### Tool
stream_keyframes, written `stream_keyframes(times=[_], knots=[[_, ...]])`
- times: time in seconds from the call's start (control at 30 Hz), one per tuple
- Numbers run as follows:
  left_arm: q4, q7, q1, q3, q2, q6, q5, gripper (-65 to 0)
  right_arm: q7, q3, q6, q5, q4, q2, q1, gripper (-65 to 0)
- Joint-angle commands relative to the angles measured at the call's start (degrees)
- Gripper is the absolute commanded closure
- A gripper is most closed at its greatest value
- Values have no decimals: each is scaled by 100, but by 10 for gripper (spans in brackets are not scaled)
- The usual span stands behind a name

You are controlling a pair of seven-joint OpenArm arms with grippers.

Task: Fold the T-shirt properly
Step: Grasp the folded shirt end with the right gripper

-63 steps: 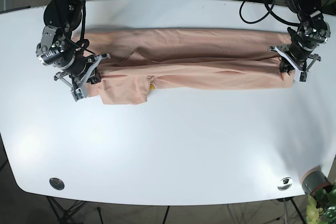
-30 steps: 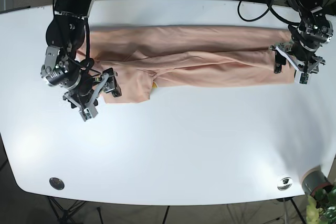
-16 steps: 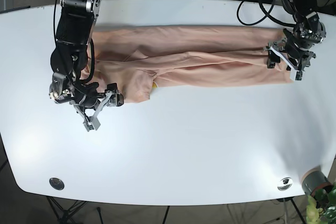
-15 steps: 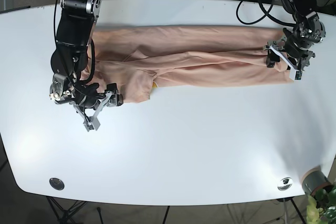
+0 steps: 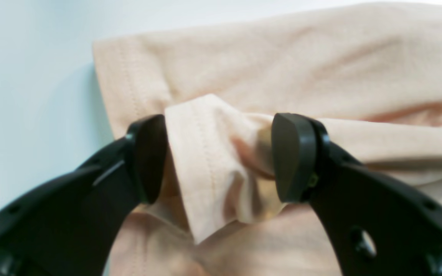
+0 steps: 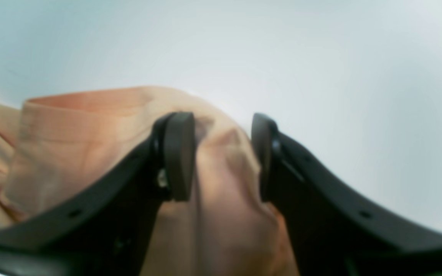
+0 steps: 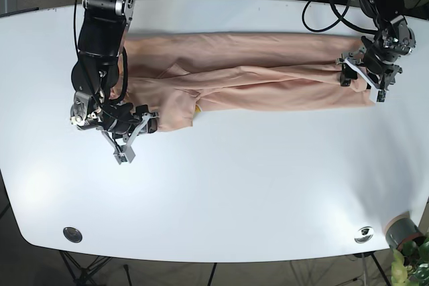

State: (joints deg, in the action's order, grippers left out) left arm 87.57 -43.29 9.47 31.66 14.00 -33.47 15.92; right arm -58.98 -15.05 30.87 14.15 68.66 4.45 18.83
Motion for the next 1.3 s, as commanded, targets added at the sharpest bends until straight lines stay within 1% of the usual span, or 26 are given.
stream_keyframes(times=[0.0, 0.13, 0.23, 0.3, 0.4, 0.47, 0.53, 0.6, 0.77, 0.83, 0.93, 1.0, 1.07, 1.13, 1.27], knots=[[83, 105, -64, 30, 90, 2, 47, -397, 83, -20, 3, 92, 92, 34, 135, -184], [83, 105, -73, 21, 90, 2, 47, -397, 74, -38, 20, 101, 136, 34, 126, -13], [83, 105, -73, 21, 99, 11, 47, -397, 65, -73, 29, 136, 320, 34, 99, -27], [83, 105, -73, 21, 99, 11, 47, -397, 65, -135, 29, 251, 558, 52, -50, -19], [74, 105, -73, 21, 99, 11, 38, -397, 56, -170, 29, 567, 1077, 78, -314, -19], [56, 105, -73, 21, 99, 11, 38, -397, 56, -170, -24, 664, 1384, 87, -507, -19], [-40, 105, -73, 21, 99, 11, 38, -397, 56, -170, -24, 743, 1639, 87, -701, -19], [-155, 105, -73, 21, 99, 11, 38, -397, 21, -170, -24, 743, 1973, 69, -912, -19], [-348, 113, -73, 21, 99, 11, 38, -397, -287, -187, -24, 743, 3107, 43, -1518, -19], [-392, 113, -73, 21, 99, 11, 38, -397, -383, -284, -24, 743, 3547, 26, -1738, -19], [-392, 113, -73, 21, 108, 11, 38, -397, -498, -530, -24, 743, 4039, -141, -2002, -19], [-392, 113, -73, 21, 108, 11, 38, -397, -515, -750, -24, 743, 4215, -229, -2125, -19], [-392, 113, -73, 21, 108, 11, 38, -397, -515, -820, -24, 743, 4250, -229, -2204, -19], [-401, 113, -64, 21, 117, 11, 38, -397, -515, -847, -24, 734, 4250, -221, -2239, -19], [-401, 113, -64, -67, 301, 11, 38, -397, -515, -847, -24, 681, 4268, -203, -2309, -19]])
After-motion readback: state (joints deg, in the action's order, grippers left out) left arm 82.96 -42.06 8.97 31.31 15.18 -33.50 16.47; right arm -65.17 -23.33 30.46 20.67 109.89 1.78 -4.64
